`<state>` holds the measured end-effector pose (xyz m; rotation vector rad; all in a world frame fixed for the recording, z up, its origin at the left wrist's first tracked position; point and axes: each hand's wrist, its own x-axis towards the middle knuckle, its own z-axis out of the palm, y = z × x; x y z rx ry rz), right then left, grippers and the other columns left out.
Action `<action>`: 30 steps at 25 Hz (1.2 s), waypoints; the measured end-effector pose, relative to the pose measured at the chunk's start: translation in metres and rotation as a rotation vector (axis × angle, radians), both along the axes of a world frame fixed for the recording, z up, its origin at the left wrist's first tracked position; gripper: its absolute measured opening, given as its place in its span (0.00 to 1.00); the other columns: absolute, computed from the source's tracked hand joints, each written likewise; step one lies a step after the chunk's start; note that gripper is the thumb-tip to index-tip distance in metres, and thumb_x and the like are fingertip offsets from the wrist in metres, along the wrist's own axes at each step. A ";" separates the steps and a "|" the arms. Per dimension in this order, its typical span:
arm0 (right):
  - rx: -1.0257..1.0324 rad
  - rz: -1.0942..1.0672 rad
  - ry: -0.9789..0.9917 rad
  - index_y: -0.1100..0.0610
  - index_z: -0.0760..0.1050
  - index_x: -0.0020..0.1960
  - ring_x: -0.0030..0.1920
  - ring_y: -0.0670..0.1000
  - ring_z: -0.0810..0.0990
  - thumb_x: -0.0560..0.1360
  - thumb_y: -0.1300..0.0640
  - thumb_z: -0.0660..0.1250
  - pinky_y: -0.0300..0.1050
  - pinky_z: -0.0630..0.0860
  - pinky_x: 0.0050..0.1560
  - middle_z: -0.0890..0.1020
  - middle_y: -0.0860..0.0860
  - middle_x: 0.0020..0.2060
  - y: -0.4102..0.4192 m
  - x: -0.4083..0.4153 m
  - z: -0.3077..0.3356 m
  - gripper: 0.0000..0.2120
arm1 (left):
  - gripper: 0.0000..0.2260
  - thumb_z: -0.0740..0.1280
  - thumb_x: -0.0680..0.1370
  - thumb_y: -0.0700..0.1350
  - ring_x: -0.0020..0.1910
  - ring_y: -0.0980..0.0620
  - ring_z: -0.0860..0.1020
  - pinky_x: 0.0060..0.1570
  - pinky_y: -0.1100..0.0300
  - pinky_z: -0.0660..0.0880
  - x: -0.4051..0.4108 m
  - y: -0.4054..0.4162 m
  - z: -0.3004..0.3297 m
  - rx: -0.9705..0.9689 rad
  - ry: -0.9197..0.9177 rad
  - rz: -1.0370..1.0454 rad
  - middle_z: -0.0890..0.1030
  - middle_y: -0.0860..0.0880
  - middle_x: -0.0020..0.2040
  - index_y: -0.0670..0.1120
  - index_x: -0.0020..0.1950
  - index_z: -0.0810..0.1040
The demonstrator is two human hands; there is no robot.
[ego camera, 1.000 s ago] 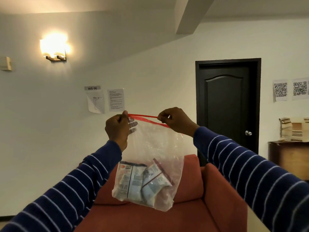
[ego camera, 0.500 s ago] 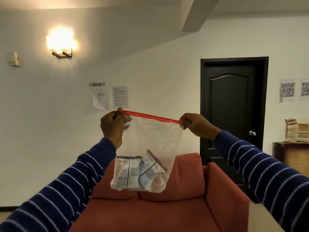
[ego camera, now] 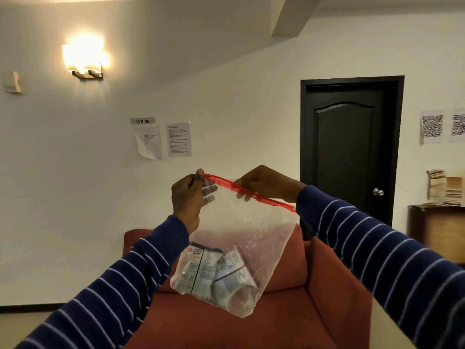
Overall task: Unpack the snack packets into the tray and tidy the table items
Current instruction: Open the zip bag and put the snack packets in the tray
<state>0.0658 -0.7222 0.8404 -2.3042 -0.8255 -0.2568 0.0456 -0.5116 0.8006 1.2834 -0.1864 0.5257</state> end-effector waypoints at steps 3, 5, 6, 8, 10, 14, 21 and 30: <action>0.046 0.074 0.145 0.51 0.84 0.53 0.45 0.46 0.86 0.81 0.48 0.63 0.37 0.80 0.39 0.88 0.47 0.45 0.009 -0.006 0.000 0.13 | 0.10 0.65 0.82 0.49 0.42 0.50 0.87 0.39 0.56 0.83 0.000 0.001 -0.002 -0.019 0.006 -0.001 0.86 0.47 0.44 0.46 0.45 0.82; 0.052 0.093 0.164 0.51 0.84 0.50 0.43 0.46 0.86 0.80 0.49 0.64 0.37 0.80 0.38 0.88 0.48 0.45 0.014 -0.007 0.001 0.11 | 0.10 0.66 0.82 0.49 0.43 0.50 0.87 0.39 0.55 0.83 0.000 0.003 -0.004 -0.024 0.018 0.007 0.87 0.47 0.44 0.46 0.45 0.82; 0.032 0.096 0.172 0.51 0.84 0.50 0.42 0.46 0.86 0.80 0.51 0.65 0.37 0.80 0.38 0.88 0.49 0.45 0.016 -0.006 0.001 0.09 | 0.10 0.66 0.81 0.49 0.43 0.49 0.87 0.39 0.55 0.83 -0.001 0.003 -0.004 -0.025 0.023 0.008 0.87 0.46 0.44 0.46 0.45 0.82; -0.002 0.080 0.161 0.54 0.84 0.52 0.40 0.45 0.85 0.80 0.57 0.66 0.37 0.80 0.39 0.87 0.50 0.43 0.018 -0.003 0.000 0.08 | 0.10 0.66 0.81 0.50 0.42 0.50 0.87 0.38 0.57 0.83 0.000 0.003 -0.005 -0.010 0.018 0.007 0.87 0.46 0.44 0.46 0.45 0.81; 0.027 0.035 0.116 0.59 0.84 0.50 0.36 0.45 0.83 0.78 0.58 0.69 0.36 0.79 0.38 0.87 0.52 0.40 0.020 -0.002 -0.001 0.07 | 0.10 0.66 0.81 0.51 0.42 0.50 0.87 0.37 0.58 0.82 0.001 0.004 -0.006 0.053 0.000 0.050 0.86 0.48 0.43 0.47 0.45 0.81; 0.135 -0.040 -0.003 0.61 0.84 0.46 0.31 0.45 0.80 0.75 0.57 0.73 0.35 0.79 0.36 0.85 0.54 0.36 0.021 -0.005 0.001 0.07 | 0.18 0.70 0.74 0.64 0.46 0.51 0.80 0.39 0.61 0.74 -0.002 0.010 -0.008 0.351 -0.057 0.487 0.78 0.57 0.45 0.51 0.50 0.72; 0.172 -0.050 -0.148 0.58 0.84 0.43 0.32 0.45 0.80 0.72 0.56 0.76 0.33 0.79 0.35 0.85 0.53 0.35 0.029 -0.020 0.026 0.05 | 0.32 0.65 0.67 0.76 0.32 0.52 0.73 0.31 0.59 0.69 -0.019 0.000 0.007 0.429 0.130 0.305 0.79 0.50 0.35 0.45 0.37 0.74; 0.283 -0.004 -0.085 0.65 0.83 0.46 0.35 0.48 0.82 0.73 0.58 0.74 0.39 0.83 0.39 0.85 0.60 0.39 0.023 -0.029 0.024 0.09 | 0.08 0.62 0.83 0.47 0.38 0.50 0.80 0.30 0.60 0.78 -0.028 -0.017 0.030 0.150 0.233 -0.106 0.79 0.47 0.43 0.44 0.52 0.77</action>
